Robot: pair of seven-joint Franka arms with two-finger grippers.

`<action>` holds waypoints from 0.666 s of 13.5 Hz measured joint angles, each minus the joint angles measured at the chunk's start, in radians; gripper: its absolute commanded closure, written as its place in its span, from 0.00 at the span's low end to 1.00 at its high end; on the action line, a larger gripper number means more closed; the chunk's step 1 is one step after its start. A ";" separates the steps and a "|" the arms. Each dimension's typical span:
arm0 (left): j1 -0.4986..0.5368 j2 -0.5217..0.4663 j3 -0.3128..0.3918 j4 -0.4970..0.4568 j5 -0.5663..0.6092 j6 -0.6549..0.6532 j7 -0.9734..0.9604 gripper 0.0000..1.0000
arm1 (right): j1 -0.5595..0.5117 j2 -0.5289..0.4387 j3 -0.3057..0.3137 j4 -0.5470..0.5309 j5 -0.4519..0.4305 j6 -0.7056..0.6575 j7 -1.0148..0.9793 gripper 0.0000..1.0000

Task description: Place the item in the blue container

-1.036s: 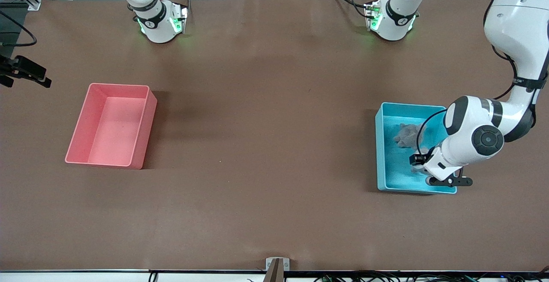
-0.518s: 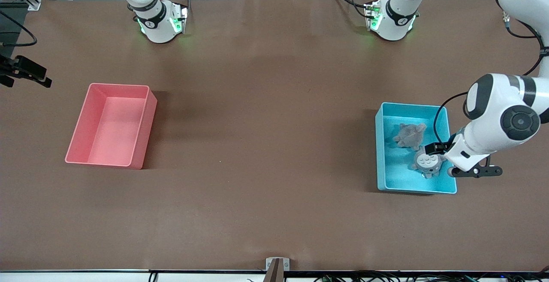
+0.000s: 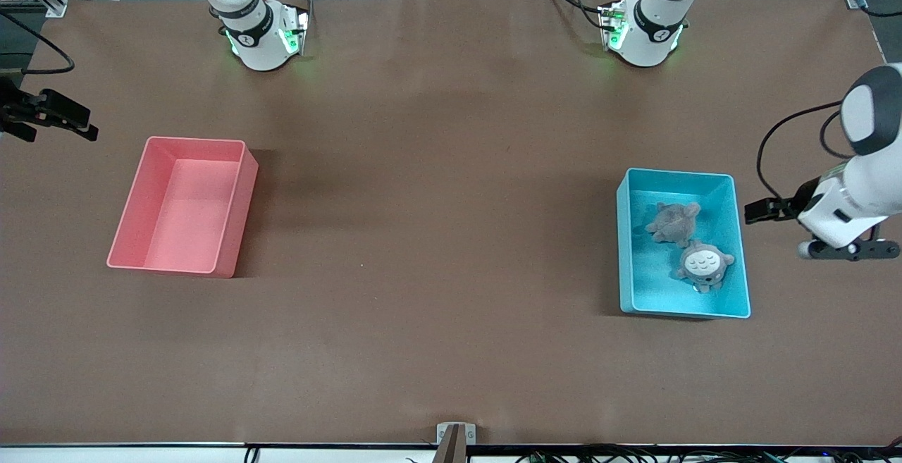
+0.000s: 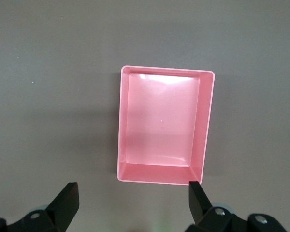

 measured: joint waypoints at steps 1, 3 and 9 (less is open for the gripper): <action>-0.010 -0.039 0.016 0.000 -0.026 -0.028 0.008 0.00 | 0.000 0.000 -0.001 0.000 0.000 -0.002 0.000 0.00; -0.118 -0.114 0.130 -0.001 -0.066 -0.076 0.010 0.00 | -0.001 0.000 -0.005 0.000 0.002 -0.008 0.000 0.00; -0.408 -0.228 0.390 0.023 -0.109 -0.115 0.009 0.00 | -0.002 -0.002 -0.007 0.000 0.018 -0.013 0.000 0.00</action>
